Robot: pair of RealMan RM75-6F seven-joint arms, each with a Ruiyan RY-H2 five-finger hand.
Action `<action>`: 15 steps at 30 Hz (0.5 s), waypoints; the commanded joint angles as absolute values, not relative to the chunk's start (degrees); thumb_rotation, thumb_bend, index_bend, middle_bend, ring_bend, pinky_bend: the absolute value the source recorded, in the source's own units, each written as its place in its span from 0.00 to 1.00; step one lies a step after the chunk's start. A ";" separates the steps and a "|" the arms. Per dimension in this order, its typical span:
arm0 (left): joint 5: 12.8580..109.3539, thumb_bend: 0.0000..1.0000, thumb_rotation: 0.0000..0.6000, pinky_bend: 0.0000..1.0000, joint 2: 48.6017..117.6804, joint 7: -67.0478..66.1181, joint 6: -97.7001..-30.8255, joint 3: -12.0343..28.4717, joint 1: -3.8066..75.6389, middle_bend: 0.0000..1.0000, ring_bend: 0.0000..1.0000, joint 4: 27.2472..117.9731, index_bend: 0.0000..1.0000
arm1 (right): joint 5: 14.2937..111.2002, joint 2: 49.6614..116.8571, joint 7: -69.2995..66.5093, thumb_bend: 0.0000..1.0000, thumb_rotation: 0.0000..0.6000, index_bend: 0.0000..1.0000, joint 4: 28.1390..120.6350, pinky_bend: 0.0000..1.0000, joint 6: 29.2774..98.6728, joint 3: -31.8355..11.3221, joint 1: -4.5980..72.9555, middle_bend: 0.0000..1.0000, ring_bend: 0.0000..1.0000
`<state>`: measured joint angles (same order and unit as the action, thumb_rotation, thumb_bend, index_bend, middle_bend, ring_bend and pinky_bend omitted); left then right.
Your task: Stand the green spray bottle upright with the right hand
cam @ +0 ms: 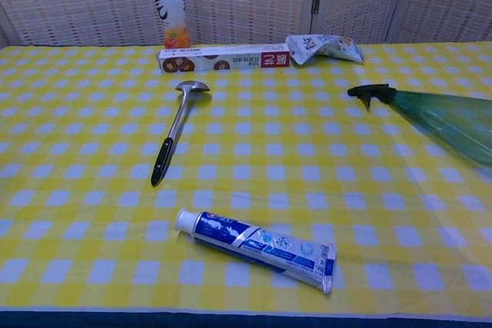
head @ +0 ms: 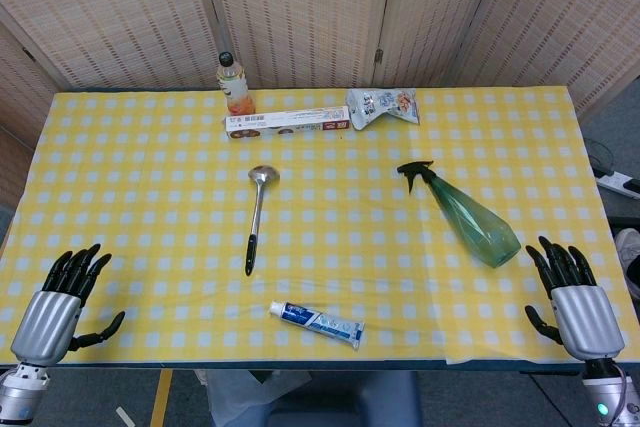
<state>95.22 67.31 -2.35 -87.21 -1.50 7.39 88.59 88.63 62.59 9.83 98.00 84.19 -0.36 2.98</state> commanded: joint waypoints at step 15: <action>96.27 0.38 0.40 0.02 66.69 1.14 -90.36 -0.61 6.89 0.00 0.05 87.74 0.00 | 91.64 54.45 7.33 0.34 1.00 0.00 105.73 0.00 68.06 3.85 10.59 0.00 0.00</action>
